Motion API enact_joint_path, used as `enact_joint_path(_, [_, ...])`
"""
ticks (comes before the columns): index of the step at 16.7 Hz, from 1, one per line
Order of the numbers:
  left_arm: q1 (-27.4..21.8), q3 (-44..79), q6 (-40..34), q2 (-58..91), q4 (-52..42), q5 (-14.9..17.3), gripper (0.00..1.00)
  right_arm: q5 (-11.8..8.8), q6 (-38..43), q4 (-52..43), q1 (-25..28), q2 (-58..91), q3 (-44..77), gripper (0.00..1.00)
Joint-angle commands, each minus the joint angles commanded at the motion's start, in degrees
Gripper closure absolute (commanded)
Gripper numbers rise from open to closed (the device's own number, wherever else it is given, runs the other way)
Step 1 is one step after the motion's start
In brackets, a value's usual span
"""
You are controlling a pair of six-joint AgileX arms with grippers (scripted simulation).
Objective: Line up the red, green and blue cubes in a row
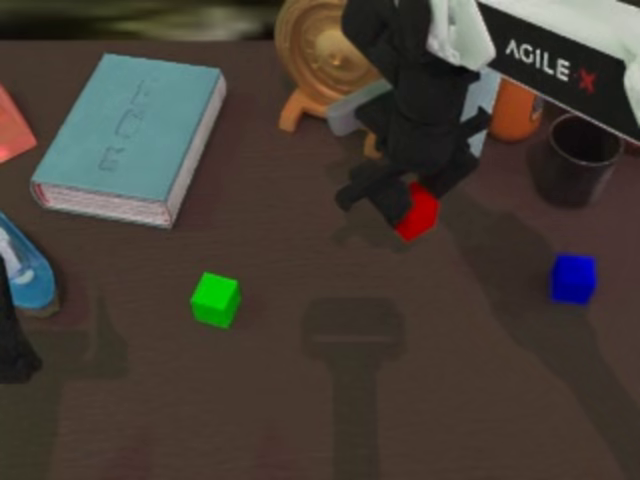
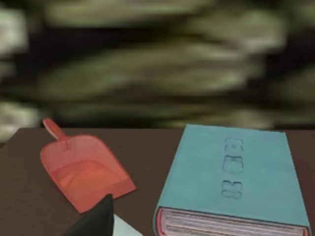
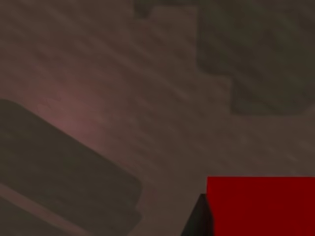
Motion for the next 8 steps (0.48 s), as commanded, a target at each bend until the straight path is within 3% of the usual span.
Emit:
enact_joint_path(4, [0.00,0.00,0.00,0.00,0.00,0.00,0.00,0.05,2.15,-0.56,0.75,0.88,1.25,1.00])
enact_joint_path(8, [0.00,0.00,0.00,0.00,0.00,0.00,0.00,0.40,13.02,-3.48,5.10,3.37,6.45,1.00])
